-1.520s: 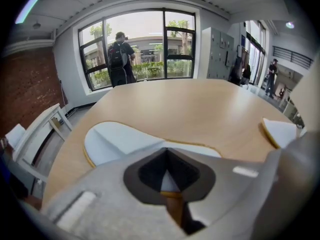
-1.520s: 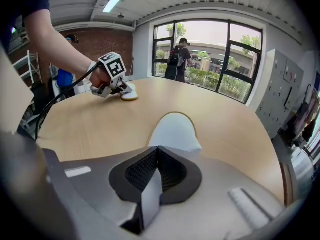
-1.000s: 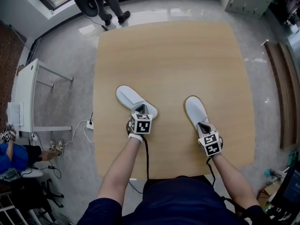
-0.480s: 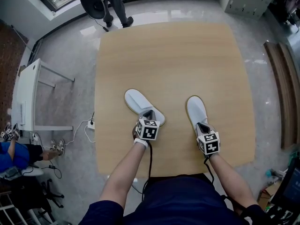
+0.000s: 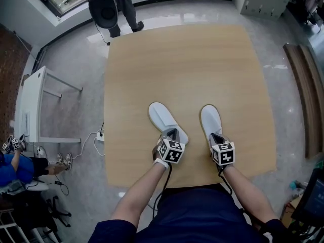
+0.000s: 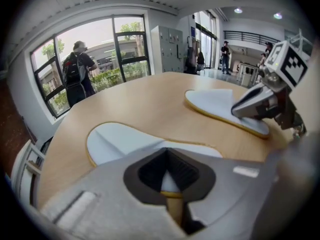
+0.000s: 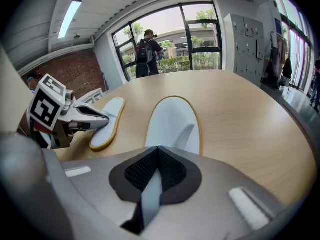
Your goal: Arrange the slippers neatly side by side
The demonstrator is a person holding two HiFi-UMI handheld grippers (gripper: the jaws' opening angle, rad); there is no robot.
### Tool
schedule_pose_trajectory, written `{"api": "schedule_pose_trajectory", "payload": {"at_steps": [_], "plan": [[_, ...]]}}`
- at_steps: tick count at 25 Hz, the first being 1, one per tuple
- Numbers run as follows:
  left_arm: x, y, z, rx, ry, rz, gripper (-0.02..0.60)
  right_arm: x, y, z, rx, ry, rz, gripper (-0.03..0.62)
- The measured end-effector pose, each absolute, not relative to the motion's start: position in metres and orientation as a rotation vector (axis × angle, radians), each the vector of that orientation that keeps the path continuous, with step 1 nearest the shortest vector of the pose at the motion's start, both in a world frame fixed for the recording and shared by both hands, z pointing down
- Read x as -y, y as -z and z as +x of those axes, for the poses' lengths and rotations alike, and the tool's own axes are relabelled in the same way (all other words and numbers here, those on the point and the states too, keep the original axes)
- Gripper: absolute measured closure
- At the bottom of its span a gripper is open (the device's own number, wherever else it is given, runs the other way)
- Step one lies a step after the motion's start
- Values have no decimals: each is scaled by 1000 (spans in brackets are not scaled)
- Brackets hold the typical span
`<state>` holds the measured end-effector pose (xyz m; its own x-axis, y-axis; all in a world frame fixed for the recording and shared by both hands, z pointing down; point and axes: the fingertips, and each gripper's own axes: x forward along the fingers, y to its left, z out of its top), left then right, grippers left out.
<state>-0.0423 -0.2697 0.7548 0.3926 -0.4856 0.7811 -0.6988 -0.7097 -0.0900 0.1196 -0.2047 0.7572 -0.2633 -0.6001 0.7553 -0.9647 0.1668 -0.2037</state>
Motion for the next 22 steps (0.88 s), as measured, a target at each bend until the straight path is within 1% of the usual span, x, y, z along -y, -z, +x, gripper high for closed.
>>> {"api": "schedule_pose_trajectory", "payload": {"at_steps": [7,14,22], "plan": [[223,-755,-14,827,-1311,2546,578,195,-757,107,1926,-995,1490,583],[196,-755,-2,718,-1400,2650,578,187,-756,100,1902,-1102,1545,583],[178,-751,2,622,-1478,2725,578,185,-751,95,1851,-1353,1664,583]]}}
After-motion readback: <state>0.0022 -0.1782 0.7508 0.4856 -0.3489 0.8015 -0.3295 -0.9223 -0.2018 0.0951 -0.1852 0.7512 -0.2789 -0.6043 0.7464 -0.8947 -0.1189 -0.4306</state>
